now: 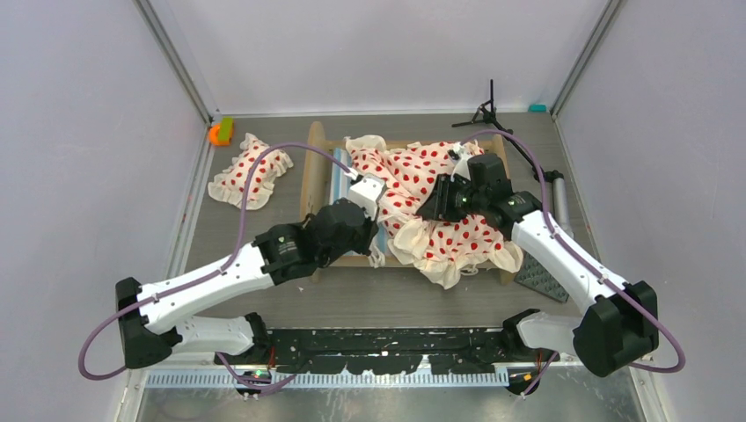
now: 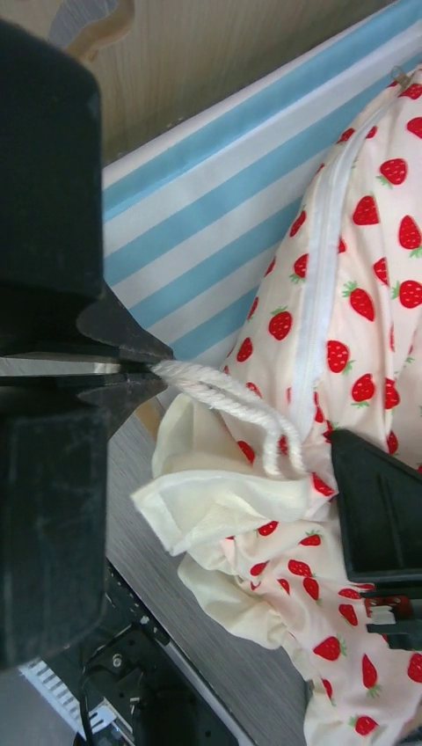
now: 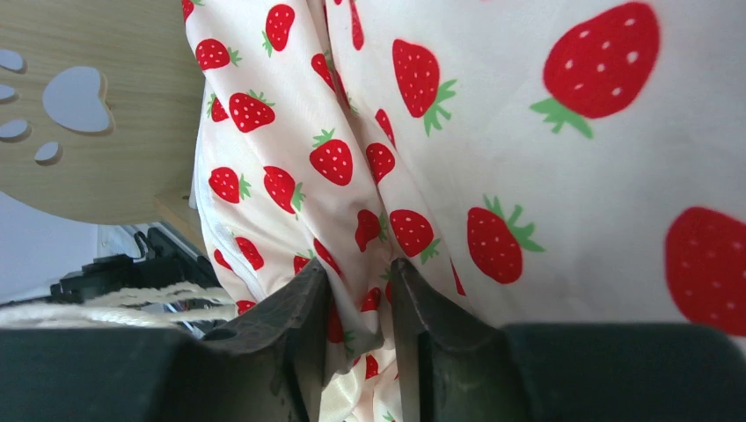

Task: Set up the pet bed
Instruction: Cross the ropes on the bed frame.

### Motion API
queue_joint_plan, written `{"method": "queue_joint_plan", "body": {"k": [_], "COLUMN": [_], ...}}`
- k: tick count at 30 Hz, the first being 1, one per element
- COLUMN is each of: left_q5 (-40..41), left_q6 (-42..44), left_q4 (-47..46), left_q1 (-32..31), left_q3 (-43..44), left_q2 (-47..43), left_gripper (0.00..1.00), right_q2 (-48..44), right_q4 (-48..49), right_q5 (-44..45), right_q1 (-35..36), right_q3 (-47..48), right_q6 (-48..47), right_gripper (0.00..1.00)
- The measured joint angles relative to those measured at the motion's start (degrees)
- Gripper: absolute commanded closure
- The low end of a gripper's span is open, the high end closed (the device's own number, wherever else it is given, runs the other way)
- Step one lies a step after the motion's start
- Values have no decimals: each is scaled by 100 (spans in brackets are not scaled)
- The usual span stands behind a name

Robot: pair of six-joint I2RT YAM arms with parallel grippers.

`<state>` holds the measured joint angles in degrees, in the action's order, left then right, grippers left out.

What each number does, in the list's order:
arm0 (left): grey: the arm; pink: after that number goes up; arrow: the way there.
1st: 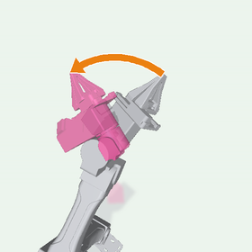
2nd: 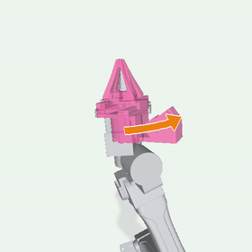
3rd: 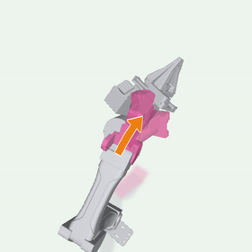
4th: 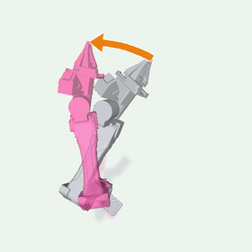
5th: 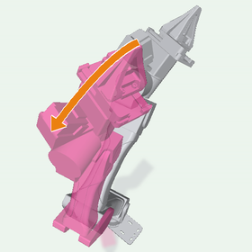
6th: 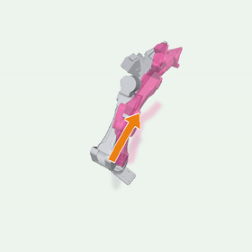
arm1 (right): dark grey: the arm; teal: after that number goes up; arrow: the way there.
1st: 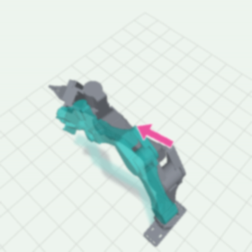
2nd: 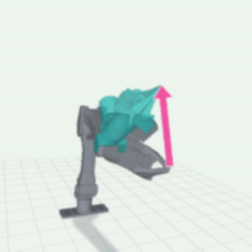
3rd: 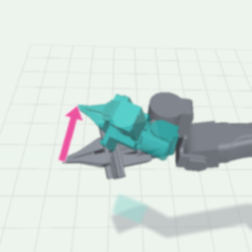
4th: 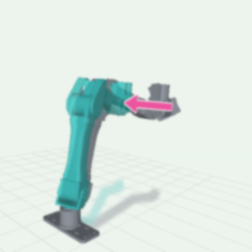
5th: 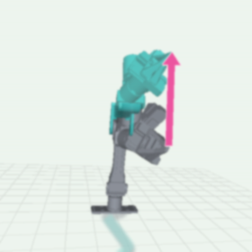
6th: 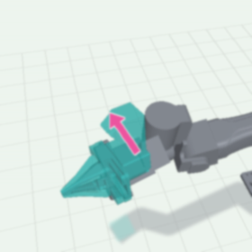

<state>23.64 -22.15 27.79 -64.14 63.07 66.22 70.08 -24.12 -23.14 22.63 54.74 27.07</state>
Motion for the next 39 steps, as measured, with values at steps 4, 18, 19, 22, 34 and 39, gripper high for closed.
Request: {"method": "queue_joint_plan", "body": {"k": [4,18,19,22,34,39], "left_q5": [-573,-1904,-1969,-2103,-2197,-2153], "left_q6": [184,492,494,492,417,391], "left_q4": [232,1923,2068,2417,3128,3281], "left_q1": [424,820,820,824,831,839], "left_q3": [321,1735,1759,1790,1753,1314], "left_q2": [-44,299,299,299,9,-608], "left_gripper": [95,98,98,99,100,100], "right_q2": [-127,-1515,-1572,-1740,-1565,-1311], "right_q4": [-2,413,503,802,1043,1390], "right_q5": [-81,-315,-356,-472,678,1259], "right_q1": [-2,-26,-26,-24,2354,3045], "right_q3": [0,-22,-55,-245,-546,-756], "right_q6": [-50,120,190,485,470,81], "right_gripper": [57,48,50,54,56,55]}}
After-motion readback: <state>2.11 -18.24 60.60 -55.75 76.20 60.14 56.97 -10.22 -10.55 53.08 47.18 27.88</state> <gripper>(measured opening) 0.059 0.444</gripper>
